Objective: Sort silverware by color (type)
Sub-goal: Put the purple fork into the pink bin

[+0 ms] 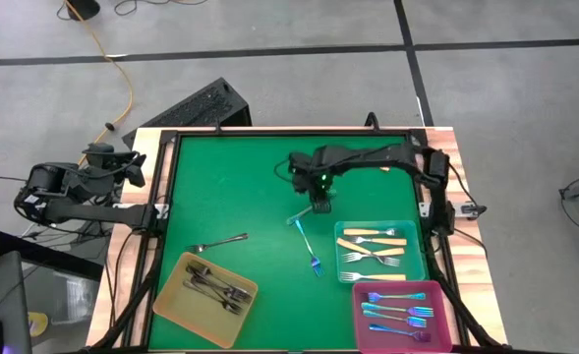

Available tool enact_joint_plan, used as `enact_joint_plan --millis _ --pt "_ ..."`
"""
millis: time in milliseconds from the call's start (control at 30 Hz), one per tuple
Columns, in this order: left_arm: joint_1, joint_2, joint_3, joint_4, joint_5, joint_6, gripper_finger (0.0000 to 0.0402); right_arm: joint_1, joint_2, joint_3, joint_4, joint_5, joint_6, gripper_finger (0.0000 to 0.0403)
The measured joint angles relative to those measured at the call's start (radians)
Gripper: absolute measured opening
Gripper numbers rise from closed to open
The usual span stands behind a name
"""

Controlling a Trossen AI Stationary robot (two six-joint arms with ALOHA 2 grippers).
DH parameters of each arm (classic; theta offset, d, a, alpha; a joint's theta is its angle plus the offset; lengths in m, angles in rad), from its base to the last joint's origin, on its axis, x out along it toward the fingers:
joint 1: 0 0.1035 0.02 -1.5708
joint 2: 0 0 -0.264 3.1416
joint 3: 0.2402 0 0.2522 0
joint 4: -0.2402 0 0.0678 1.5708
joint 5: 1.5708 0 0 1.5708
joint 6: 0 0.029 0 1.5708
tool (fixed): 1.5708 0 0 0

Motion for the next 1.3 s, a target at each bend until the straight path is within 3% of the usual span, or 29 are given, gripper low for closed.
enact_joint_plan --millis 267,733,1167,1300 --pt "0.000 0.000 0.000 0.000 -0.012 -0.001 0.0158 0.072 0.091 0.003 0.033 0.109 -0.113 0.0189" --pt "0.000 0.000 0.000 0.000 -0.012 -0.001 0.0158 0.034 0.131 0.002 -0.002 0.096 -0.070 0.0182" --pt "0.000 0.000 0.000 0.000 -0.012 -0.001 0.0158 0.038 0.133 0.000 0.002 0.087 0.027 0.0037" --pt "0.000 0.000 0.000 0.000 -0.013 -0.001 0.0158 0.038 0.133 0.000 0.010 0.084 0.076 0.0027"
